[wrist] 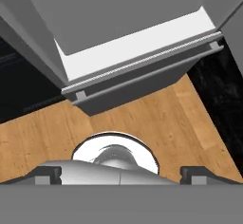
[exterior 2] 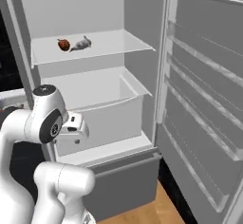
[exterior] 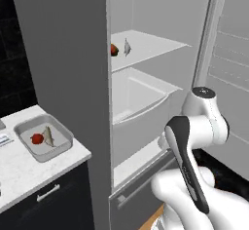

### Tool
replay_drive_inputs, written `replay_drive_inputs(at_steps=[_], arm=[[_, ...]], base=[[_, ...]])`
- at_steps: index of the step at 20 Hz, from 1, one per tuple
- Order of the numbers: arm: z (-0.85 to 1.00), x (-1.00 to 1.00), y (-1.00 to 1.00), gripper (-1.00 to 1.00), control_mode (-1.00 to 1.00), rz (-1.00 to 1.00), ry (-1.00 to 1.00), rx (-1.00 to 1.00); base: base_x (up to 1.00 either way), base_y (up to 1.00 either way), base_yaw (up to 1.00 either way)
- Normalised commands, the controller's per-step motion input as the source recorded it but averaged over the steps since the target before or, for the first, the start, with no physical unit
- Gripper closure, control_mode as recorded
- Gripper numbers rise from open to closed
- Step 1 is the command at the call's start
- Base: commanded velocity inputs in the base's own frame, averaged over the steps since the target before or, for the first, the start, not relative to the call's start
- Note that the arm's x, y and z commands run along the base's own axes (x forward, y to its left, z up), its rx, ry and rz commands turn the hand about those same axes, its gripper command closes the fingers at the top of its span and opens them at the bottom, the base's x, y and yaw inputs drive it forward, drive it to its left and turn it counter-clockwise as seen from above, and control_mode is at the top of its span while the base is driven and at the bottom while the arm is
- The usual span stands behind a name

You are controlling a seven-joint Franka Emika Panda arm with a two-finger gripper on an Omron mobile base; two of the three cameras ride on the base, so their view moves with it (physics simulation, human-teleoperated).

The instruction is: Place one bell pepper and one fish in each tupperware on the nearby counter, to pack two identical lunches.

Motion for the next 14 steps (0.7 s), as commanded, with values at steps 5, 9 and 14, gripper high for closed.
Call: replay_drive_inputs(at_steps=[5,9,14], arm=[[0.0,0.0,0.0,-1.0,1.0,0.0,0.0,0.0],[0.0,0.0,0.0,-1.0,1.0,0.0,0.0,0.0],[0.0,0.0,0.0,-1.0,1.0,0.0,0.0,0.0]], base=[[0.37,-0.42,0.26],[0.46,-0.19,0.37],[0.47,-0.27,0.35]])
